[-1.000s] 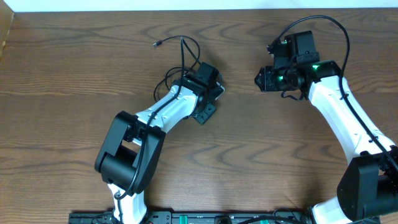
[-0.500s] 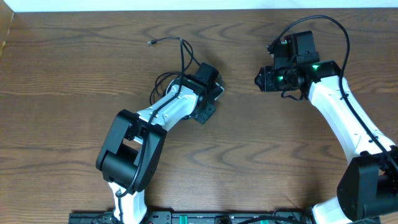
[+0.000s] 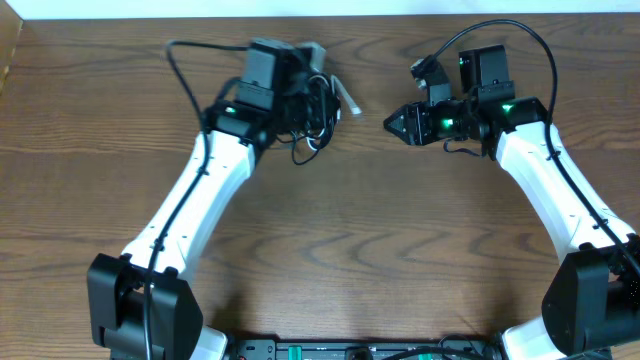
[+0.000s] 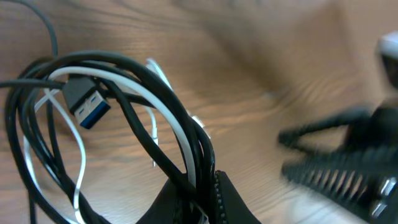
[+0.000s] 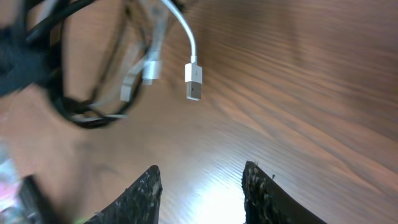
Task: Untangle cables
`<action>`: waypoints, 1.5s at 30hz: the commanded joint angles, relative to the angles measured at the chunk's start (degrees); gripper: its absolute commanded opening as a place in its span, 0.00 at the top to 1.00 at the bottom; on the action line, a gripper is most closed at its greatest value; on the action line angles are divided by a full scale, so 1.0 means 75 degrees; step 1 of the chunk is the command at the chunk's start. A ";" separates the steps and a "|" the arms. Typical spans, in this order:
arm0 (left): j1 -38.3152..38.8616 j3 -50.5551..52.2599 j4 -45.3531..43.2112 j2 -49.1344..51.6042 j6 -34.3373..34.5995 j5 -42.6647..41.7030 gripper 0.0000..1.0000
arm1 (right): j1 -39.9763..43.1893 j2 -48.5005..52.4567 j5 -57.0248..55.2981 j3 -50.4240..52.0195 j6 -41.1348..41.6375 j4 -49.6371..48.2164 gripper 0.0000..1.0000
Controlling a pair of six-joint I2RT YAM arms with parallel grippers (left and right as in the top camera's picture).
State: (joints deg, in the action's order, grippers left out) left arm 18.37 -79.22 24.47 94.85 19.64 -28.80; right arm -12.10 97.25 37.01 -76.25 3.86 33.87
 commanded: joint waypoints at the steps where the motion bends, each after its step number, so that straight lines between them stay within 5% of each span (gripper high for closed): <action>1: -0.0399 -0.0070 -0.0323 -0.0003 0.2498 -0.1183 0.93 | 0.0000 -0.0067 0.1743 -0.0017 -0.0504 -0.0332 0.59; 4: -0.0475 -0.0070 -0.0731 -0.0003 0.3640 -0.1585 0.92 | -0.0009 -0.0067 0.2661 -0.0017 -0.0647 -0.0947 0.54; 11: -0.0469 -0.0070 -0.1294 -0.0003 0.5088 -0.2492 0.93 | -0.0449 -0.0067 0.2296 -0.0017 -0.1008 -0.1577 0.49; 19: -0.0469 -0.0070 -0.1285 -0.0003 0.5085 -0.2970 0.93 | -0.0647 -0.0067 0.1498 -0.0017 -0.0994 -0.1635 0.54; 26: -0.0469 -0.0070 -0.1279 -0.0003 0.5077 -0.3258 0.93 | -0.0644 -0.0067 0.0667 -0.0017 -0.0405 -0.1652 0.97; 32: -0.0469 -0.0070 -0.1271 -0.0003 0.4677 -0.3302 0.93 | -0.0644 -0.0067 0.0685 -0.0017 -0.0335 -0.1792 0.99; 39: -0.0469 -0.0070 -0.0548 -0.0003 0.2792 -0.3290 0.92 | -0.0641 -0.0067 0.0857 -0.0017 -0.0166 -0.1897 0.99; 41: -0.0469 -0.0067 -0.0303 -0.0003 0.2308 -0.3273 0.85 | -0.0641 -0.0067 0.1008 -0.0017 -0.0087 -0.1985 0.99; 43: -0.0469 -0.0067 0.0026 -0.0003 0.1547 -0.3273 0.60 | -0.0641 -0.0067 0.1029 -0.0017 0.0122 -0.2098 0.99; 45: -0.0469 -0.0067 0.0181 -0.0003 0.1157 -0.3273 0.48 | -0.0641 -0.0067 0.1032 -0.0017 0.0213 -0.2142 0.99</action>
State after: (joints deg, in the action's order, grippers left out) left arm 14.35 -79.53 23.64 95.26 38.61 -50.15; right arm -17.47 97.23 45.47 -75.66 2.46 19.16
